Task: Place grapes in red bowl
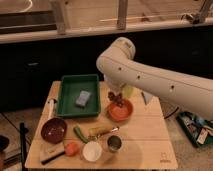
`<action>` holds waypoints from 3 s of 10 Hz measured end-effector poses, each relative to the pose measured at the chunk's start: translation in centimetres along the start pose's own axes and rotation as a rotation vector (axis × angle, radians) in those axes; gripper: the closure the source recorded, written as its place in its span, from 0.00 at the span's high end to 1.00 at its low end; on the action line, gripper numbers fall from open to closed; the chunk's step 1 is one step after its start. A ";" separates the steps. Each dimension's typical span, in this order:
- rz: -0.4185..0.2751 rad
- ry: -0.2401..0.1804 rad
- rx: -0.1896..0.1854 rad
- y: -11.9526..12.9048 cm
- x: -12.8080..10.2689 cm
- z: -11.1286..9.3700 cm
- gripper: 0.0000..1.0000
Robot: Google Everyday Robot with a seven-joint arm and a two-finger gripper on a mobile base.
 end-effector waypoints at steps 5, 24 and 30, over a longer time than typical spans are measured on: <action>0.041 -0.010 -0.005 0.9 1.9 1.7 0.00; 0.068 0.027 -0.012 2.4 2.0 1.6 0.80; 0.061 0.027 -0.009 2.6 1.9 1.4 0.80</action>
